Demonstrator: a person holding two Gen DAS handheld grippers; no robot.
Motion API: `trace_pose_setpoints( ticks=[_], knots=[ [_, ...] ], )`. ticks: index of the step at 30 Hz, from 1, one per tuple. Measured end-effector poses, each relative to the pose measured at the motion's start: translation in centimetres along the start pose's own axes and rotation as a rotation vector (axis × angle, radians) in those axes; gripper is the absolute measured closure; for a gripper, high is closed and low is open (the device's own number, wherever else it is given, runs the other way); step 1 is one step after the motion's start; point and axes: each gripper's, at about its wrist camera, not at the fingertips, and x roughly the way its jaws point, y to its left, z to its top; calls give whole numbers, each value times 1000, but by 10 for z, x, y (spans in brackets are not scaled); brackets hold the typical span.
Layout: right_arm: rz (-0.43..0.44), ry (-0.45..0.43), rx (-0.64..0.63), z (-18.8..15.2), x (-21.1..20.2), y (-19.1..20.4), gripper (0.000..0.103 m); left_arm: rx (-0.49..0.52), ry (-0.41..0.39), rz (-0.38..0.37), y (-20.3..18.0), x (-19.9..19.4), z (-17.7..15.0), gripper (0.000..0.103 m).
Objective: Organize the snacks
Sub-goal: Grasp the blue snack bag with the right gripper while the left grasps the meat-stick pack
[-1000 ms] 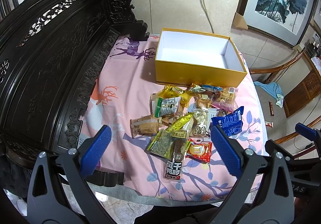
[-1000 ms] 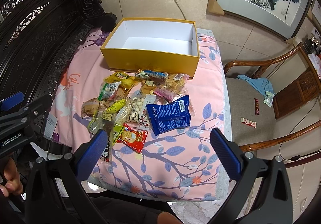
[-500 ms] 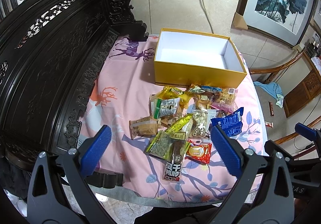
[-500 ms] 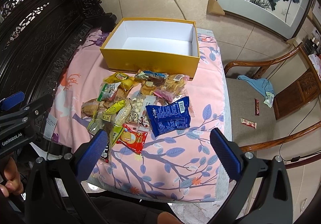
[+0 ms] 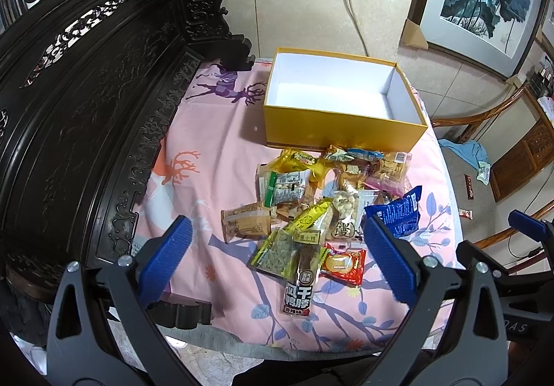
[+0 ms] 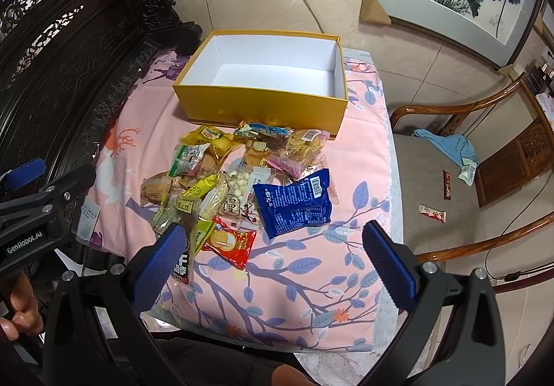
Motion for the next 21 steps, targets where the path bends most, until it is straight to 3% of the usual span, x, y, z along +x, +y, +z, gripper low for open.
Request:
trace_pose_setpoints(
  ticks=[8,14,17,21],
  knots=[
    [-15,-48,-10,0,22,-24,1,-6,-30,-14,2,28,0,2],
    [76,21,25,-12,92,-63,1,-9,-10,-12,11,67,-10,2],
    [166,47,28,-21,128,-75,1,-27,2,-20,21,84,-17,2],
    [216,69,3,-23,163,-78,1,-60,20,-17,37,100,-25,2]
  ],
)
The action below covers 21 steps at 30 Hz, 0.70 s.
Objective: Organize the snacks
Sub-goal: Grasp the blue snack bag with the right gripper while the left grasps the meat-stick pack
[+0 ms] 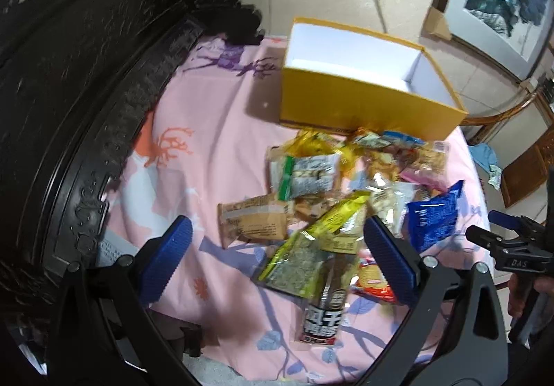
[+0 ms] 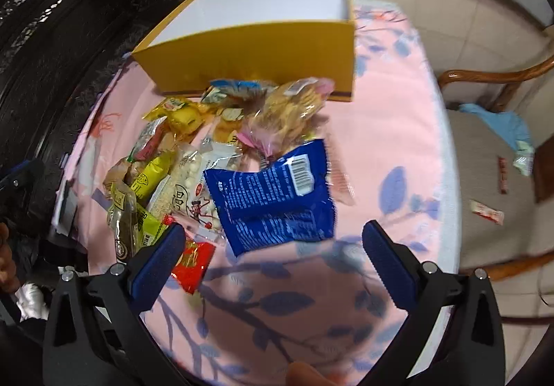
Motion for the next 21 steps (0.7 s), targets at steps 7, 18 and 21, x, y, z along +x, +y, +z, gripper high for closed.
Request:
trace_pose_setpoints(
  ticks=[7,18,21],
  knots=[
    [13,33,-53,13,41,-7,1,-67,41,45,17,9,-7,2],
    [-16,-31,-293,4,47,22,35,-139,106,171,17,8,-46,2],
    [8,-36,-309,5,36,19,61,-148,110,179,15,7,-57,2]
  ],
)
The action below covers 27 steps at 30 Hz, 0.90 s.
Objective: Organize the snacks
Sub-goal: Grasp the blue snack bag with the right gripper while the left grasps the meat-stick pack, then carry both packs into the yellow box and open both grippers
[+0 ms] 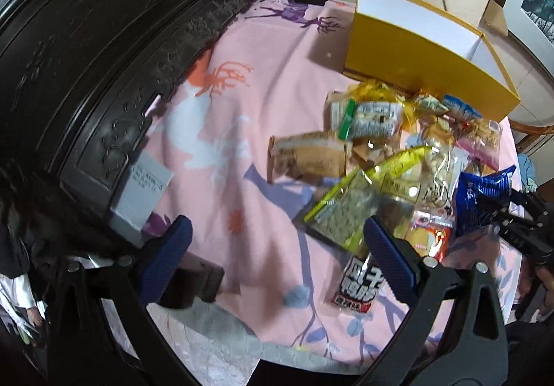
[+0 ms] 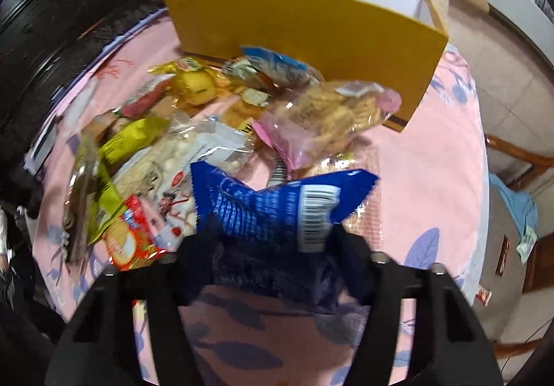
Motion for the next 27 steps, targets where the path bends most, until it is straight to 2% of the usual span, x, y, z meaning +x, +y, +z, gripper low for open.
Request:
trace_pose_setpoints(
  ticks=[2,8,10,12,13,14,16,20,22,23,24,27],
  knots=[
    [41,5,12,0,-4,-5,65,25,-19,-33,-8,5,-8,2],
    [91,5,50,-7,-12,-11,67,262,22,-58,-63,43,-34,2],
    [107,1,76,-9,-17,-13,67,314,23,-62,-79,49,-41,4],
    [129,13,105,-11,-18,-17,67,351,14,-61,-89,52,-46,11],
    [139,21,121,-12,-18,-19,67,373,22,-66,-95,55,-48,21],
    [148,24,132,-13,-18,-20,67,383,33,-73,-97,59,-48,36],
    [159,20,144,-14,-21,-21,67,401,72,-88,-101,69,-49,52],
    [171,-2,157,-13,-28,-22,67,406,62,-101,-100,74,-49,57],
    [184,-7,171,-11,-30,-22,67,381,53,-138,-93,72,-48,61],
    [195,-11,180,-10,-32,-22,67,367,48,-158,-89,69,-46,70],
    [205,-17,188,-9,-35,-22,67,348,38,-185,-84,64,-43,72],
    [219,-42,200,-4,-45,-21,67,313,12,-223,-75,52,-37,73]
  ],
)
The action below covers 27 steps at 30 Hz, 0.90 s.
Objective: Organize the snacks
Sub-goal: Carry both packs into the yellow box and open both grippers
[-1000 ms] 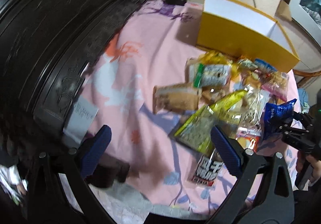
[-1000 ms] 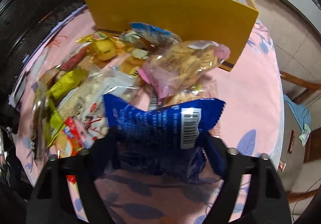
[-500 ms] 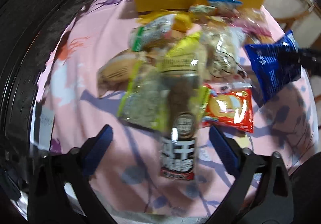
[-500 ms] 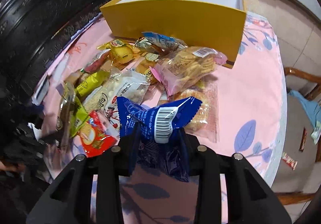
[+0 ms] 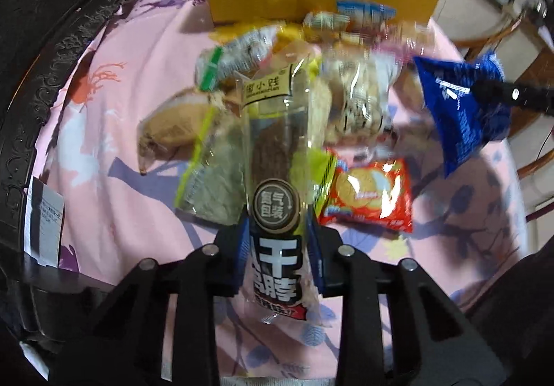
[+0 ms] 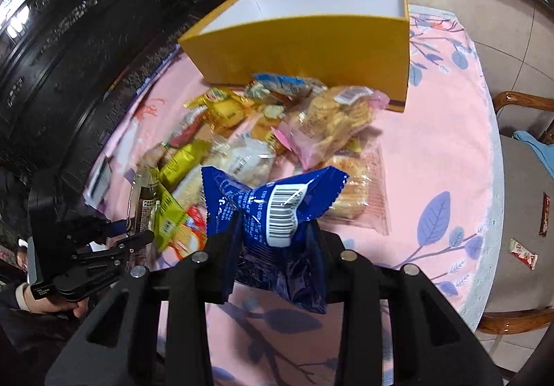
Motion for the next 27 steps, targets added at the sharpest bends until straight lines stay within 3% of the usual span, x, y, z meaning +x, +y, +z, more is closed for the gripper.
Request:
trace_pose_setpoints(
  ticks=[11,15,22,27],
  knots=[
    [9,-110,71,28,-36,7,67,-16,-181,-87,13,-63,49,73],
    [-3,-206,81,54,-58,11,67,-3,-272,-124,16,-85,92,73],
    [-65,-380,77,123,-78,6,67,68,-443,-197,7,-102,198,73],
    [-136,-450,91,175,-72,-10,67,101,-475,-209,-1,-81,264,73]
  ],
)
